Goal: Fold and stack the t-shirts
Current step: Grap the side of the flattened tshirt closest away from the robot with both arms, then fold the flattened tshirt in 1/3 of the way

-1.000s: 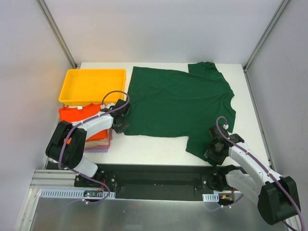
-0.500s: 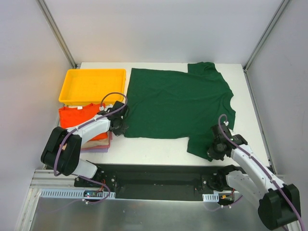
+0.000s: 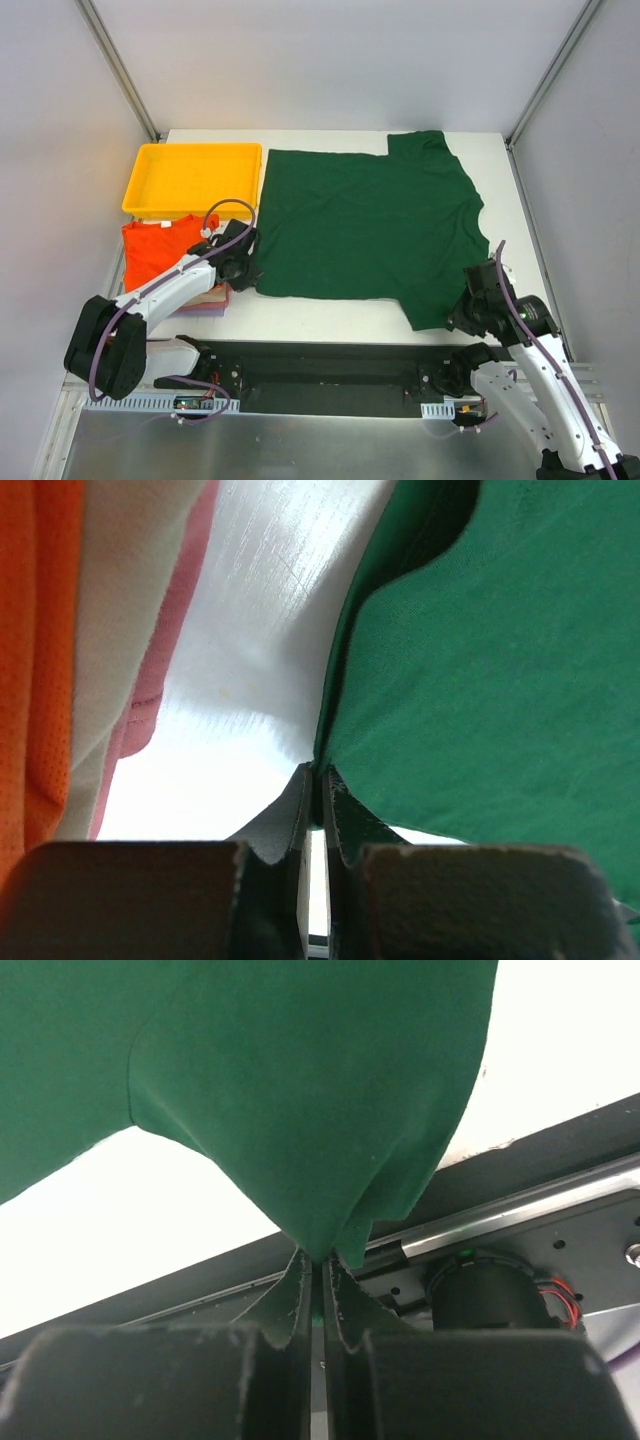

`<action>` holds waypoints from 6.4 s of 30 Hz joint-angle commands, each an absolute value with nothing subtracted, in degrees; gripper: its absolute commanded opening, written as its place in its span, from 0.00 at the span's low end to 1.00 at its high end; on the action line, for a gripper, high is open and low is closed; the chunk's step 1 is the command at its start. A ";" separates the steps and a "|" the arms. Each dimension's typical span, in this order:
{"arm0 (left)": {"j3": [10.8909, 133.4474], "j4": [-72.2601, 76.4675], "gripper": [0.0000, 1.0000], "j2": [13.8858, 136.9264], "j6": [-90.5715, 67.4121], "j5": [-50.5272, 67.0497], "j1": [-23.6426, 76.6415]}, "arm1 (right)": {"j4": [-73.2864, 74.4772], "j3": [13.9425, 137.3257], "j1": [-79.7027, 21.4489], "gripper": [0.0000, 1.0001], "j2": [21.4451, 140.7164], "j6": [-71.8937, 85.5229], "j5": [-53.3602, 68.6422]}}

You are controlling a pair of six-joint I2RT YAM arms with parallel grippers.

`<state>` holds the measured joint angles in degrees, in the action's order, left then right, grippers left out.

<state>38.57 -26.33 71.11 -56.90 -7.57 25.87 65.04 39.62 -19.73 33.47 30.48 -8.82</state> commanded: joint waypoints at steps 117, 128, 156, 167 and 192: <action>69.96 -29.09 0.99 100.73 -45.18 -10.81 24.26 | 19.33 73.83 -6.50 0.96 101.87 8.79 9.68; 67.85 -28.65 0.99 98.35 -45.26 -10.72 24.26 | 23.29 63.99 -6.50 0.99 96.59 10.19 5.54; 68.38 -28.56 0.99 97.91 -43.86 -10.64 23.38 | 20.04 63.37 -6.59 0.08 101.43 12.66 5.89; 68.99 -28.56 0.99 97.73 -43.33 -10.81 22.94 | 23.02 70.82 -7.21 0.01 102.30 9.23 4.75; 76.10 -28.56 0.99 98.52 -39.29 -6.33 23.11 | 30.41 80.36 -11.87 0.96 99.94 -0.09 -7.48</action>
<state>71.81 -28.45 99.92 -41.65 -8.08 22.79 29.39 86.91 -12.84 107.81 -0.91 -4.78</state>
